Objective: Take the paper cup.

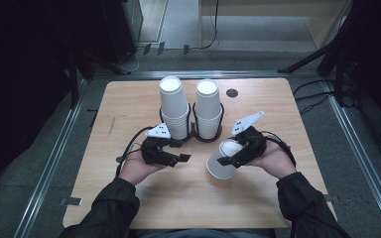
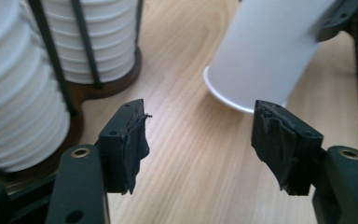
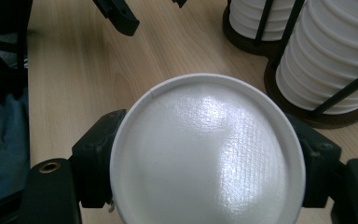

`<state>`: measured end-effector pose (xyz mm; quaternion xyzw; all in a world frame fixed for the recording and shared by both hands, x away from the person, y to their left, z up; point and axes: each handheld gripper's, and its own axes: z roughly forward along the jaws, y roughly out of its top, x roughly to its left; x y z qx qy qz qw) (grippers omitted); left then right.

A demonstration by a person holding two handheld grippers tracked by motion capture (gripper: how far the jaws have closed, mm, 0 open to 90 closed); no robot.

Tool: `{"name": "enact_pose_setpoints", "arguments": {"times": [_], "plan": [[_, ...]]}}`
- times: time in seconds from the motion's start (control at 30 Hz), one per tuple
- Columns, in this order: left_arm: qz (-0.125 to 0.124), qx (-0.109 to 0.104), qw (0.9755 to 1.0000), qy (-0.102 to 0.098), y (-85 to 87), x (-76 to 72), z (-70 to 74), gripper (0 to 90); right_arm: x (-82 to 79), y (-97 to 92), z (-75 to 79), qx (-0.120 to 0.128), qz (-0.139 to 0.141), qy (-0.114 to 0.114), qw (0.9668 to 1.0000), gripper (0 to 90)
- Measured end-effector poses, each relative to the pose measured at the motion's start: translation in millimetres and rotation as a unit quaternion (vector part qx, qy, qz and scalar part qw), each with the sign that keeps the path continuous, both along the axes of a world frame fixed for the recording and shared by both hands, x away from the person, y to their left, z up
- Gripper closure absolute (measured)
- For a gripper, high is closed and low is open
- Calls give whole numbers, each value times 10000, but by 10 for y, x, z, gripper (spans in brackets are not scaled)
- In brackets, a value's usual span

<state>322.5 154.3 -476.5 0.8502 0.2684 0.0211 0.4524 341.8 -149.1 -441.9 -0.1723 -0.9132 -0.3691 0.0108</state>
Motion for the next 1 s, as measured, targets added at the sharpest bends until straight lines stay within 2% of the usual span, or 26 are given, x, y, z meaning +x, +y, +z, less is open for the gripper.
{"name": "enact_pose_setpoints", "arguments": {"times": [0.1,0.17,0.2,0.23,0.4,0.5,0.6,0.7,0.87,1.0], "plan": [[-58,-54,9999,69,9,8,-8,299,-5,10,-31,99,14,-18,9999,244],[-317,-386,9983,294,43,34,-27,242,-13,27,-42,97,52,-67,9999,244],[-317,-386,9983,294,43,34,-27,218,-14,33,-46,88,79,-77,9999,244],[-349,-447,9977,383,48,42,-30,204,-15,40,-49,108,80,-91,9999,244],[-418,-407,9977,356,67,44,-39,196,-17,60,-57,226,110,-160,9996,244],[-376,-383,9980,322,77,39,-36,196,-24,84,-63,264,112,-147,9995,243],[-404,-427,9979,275,81,30,-28,196,-23,106,-74,176,76,-140,9997,243],[-473,-422,9975,317,78,19,-31,214,-29,126,-78,196,108,-114,9997,243],[-530,-209,9982,177,59,-19,-47,200,-33,169,-62,304,190,-137,9993,243],[-573,-191,9978,269,48,-34,-69,166,-30,202,-65,359,285,-115,9989,243]]}}
